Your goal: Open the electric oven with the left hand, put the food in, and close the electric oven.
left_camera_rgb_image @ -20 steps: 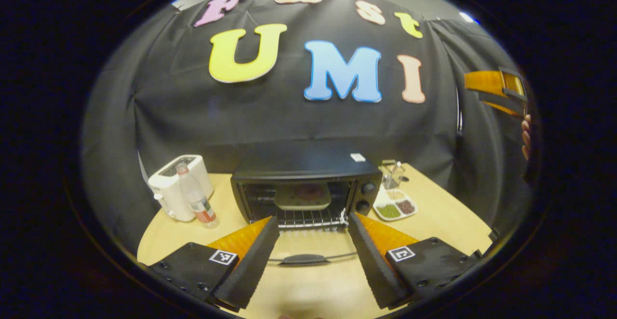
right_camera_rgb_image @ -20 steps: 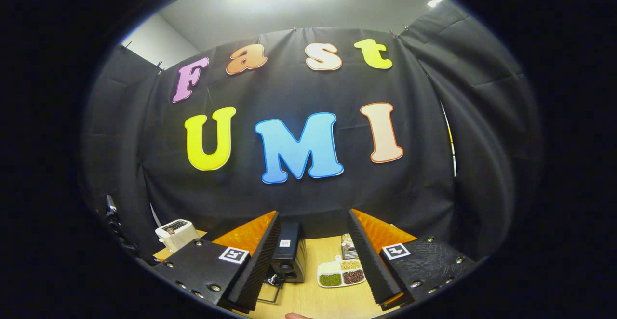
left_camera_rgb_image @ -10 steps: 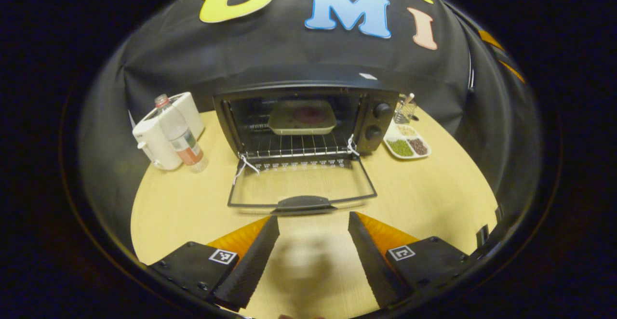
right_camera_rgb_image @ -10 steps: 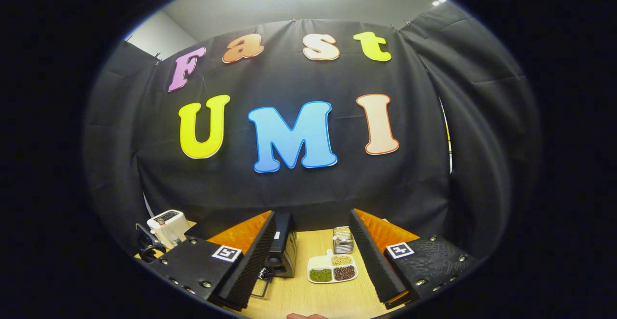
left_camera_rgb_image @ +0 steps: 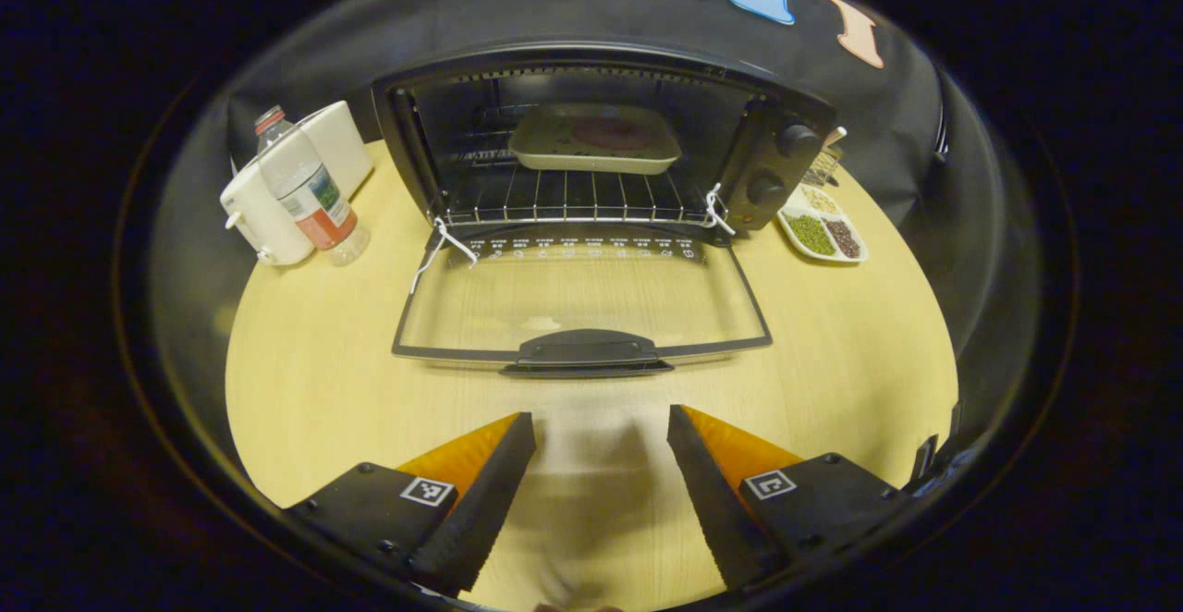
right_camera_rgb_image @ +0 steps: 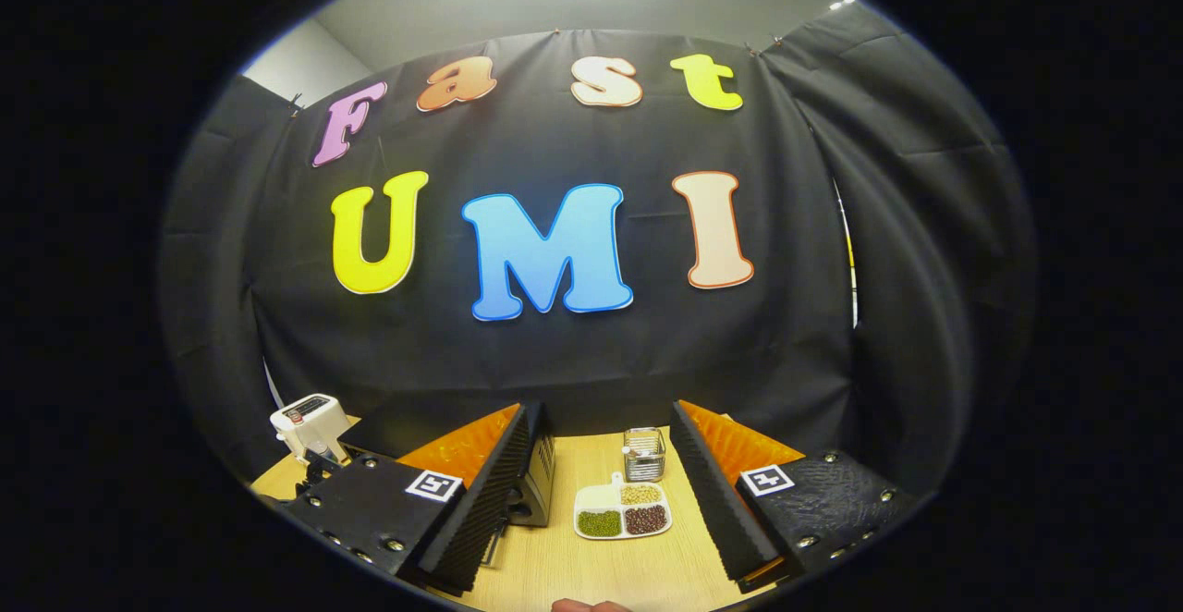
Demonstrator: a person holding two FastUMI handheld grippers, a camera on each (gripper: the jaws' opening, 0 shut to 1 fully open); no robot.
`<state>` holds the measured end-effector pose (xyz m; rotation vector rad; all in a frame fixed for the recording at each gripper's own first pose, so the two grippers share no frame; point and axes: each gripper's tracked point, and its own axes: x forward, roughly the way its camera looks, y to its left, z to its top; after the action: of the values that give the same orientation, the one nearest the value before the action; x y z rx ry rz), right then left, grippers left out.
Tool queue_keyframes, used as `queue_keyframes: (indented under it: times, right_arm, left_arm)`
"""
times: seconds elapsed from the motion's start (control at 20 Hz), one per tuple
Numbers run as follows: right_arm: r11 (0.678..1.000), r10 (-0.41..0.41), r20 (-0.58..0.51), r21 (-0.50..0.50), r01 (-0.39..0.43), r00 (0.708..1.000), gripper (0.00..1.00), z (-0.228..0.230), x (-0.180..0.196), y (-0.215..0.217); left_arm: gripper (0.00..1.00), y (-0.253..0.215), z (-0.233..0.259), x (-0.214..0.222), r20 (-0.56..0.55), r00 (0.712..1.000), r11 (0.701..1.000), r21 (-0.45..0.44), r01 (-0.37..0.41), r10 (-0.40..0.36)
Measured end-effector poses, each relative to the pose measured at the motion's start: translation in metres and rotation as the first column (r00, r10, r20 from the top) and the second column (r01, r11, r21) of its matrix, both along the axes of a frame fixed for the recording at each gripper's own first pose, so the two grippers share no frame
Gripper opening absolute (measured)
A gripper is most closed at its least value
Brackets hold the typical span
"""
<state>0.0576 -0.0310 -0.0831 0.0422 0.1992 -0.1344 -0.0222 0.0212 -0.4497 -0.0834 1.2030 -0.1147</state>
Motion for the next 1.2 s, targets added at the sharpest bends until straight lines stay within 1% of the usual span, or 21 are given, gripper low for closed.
queue_keyframes:
  times: [0.05, 0.1, 0.25, 0.3, 0.35, 0.55, 0.6, 0.65, 0.75, 0.8, 0.95, 1.2]
  right_arm:
    - [1.0, -0.009, -0.003, 0.004, 0.009, 1.0, 0.94, -0.001, 0.0, -0.003]
    - [1.0, -0.017, -0.007, 0.008, 0.017, 1.0, 0.94, -0.002, 0.001, -0.005]
    - [0.999, -0.033, -0.015, 0.01, 0.033, 0.999, 0.94, -0.004, 0.0, -0.011]
    - [0.999, -0.039, -0.015, 0.007, 0.039, 0.999, 0.94, -0.005, 0.0, -0.012]
    - [0.999, -0.043, -0.018, 0.004, 0.043, 0.999, 0.94, -0.007, 0.0, -0.014]
    - [0.999, -0.046, -0.051, 0.008, 0.046, 0.998, 0.94, -0.018, -0.002, -0.013]
    - [0.999, -0.045, -0.054, 0.008, 0.045, 0.998, 0.94, -0.019, -0.001, -0.012]
    - [0.999, -0.043, -0.056, 0.006, 0.044, 0.998, 0.94, -0.019, -0.001, -0.011]
    - [0.999, -0.037, -0.062, 0.005, 0.037, 0.997, 0.94, -0.023, 0.0, -0.009]
    - [0.999, -0.032, -0.063, 0.007, 0.033, 0.997, 0.94, -0.023, 0.0, -0.006]
    - [1.0, -0.018, -0.067, 0.012, 0.019, 0.998, 0.94, -0.024, 0.001, 0.001]
    - [1.0, -0.004, -0.059, 0.018, 0.005, 0.998, 0.94, -0.02, -0.001, 0.01]
  left_arm:
    - [1.0, 0.0, -0.005, 0.002, -0.014, 1.0, 1.0, 0.002, 0.006, -0.006]
    - [0.98, -0.001, -0.01, 0.003, -0.028, 1.0, 1.0, 0.002, 0.01, -0.01]
    - [0.98, -0.001, -0.024, 0.006, -0.063, 0.998, 1.0, 0.01, 0.018, -0.017]
    - [1.0, 0.0, -0.028, 0.009, -0.067, 0.998, 1.0, 0.012, 0.021, -0.02]
    - [0.98, 0.001, -0.031, 0.011, -0.073, 0.997, 1.0, 0.014, 0.026, -0.025]
    - [0.98, 0.006, -0.043, 0.018, -0.099, 0.995, 0.999, 0.03, 0.033, -0.029]
    - [1.0, 0.004, -0.044, 0.018, -0.104, 0.994, 0.999, 0.029, 0.027, -0.024]
    - [0.98, 0.005, -0.047, 0.018, -0.111, 0.994, 0.999, 0.035, 0.028, -0.024]
    - [0.98, 0.006, -0.05, 0.019, -0.116, 0.993, 0.998, 0.058, 0.04, -0.033]
    - [1.0, 0.005, -0.048, 0.021, -0.112, 0.993, 0.997, 0.061, 0.042, -0.035]
    - [1.0, 0.005, -0.045, 0.019, -0.122, 0.992, 0.999, 0.046, 0.025, -0.019]
    - [1.0, 0.006, -0.031, 0.019, -0.082, 0.996, 0.999, 0.041, 0.022, -0.019]
